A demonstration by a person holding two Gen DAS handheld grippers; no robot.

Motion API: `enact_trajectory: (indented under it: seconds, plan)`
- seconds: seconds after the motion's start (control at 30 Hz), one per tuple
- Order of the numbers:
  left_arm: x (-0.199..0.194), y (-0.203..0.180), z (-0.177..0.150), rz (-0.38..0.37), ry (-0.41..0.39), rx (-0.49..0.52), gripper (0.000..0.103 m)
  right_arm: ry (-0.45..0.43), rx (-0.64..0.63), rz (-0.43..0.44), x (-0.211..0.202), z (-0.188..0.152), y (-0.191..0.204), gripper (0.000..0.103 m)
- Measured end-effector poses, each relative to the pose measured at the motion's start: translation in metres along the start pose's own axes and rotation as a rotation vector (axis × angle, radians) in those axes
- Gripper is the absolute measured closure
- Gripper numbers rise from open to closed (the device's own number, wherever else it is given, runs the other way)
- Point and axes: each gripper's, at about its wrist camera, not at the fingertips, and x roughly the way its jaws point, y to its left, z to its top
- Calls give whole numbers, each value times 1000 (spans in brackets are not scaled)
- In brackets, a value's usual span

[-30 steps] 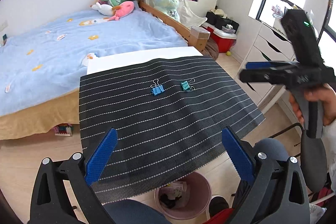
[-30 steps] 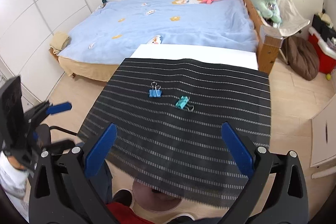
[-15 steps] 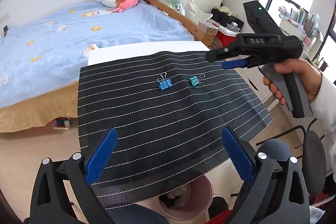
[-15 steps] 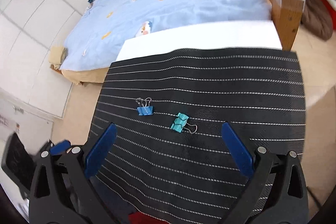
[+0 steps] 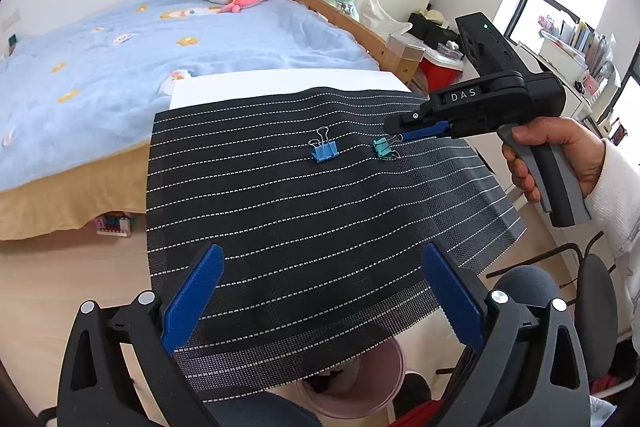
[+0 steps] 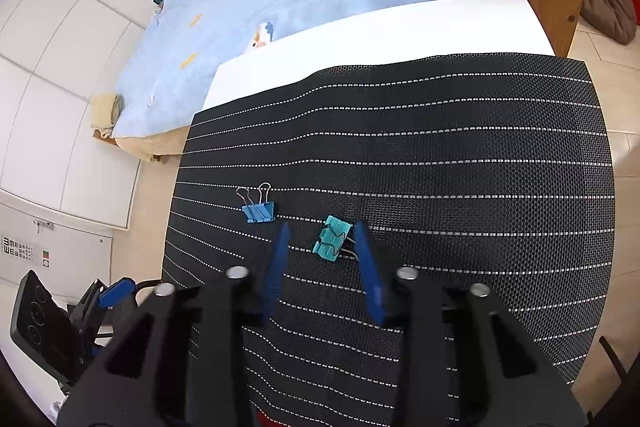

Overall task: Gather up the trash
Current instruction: 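Close the right gripper on the teal binder clip, then grasp the blue binder clip with the left gripper while the right holds the teal clip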

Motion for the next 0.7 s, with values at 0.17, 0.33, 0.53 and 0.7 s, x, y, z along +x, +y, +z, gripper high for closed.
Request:
enact_trajectory:
  seconds: [0.17, 0.33, 0.53, 0.7]
  plan:
    - [1, -2, 1, -3, 3, 5, 8, 7, 1, -9, 2, 1, -3, 89]
    - [2, -2, 5, -5, 0, 7, 8, 4, 2, -6, 1, 0, -4, 102]
    - [4, -6, 16, -1, -11, 25, 8, -24, -7, 2, -10, -3, -4, 102]
    - [10, -8, 34, 0, -16, 42, 8, -52, -17, 19, -26, -7, -2, 102]
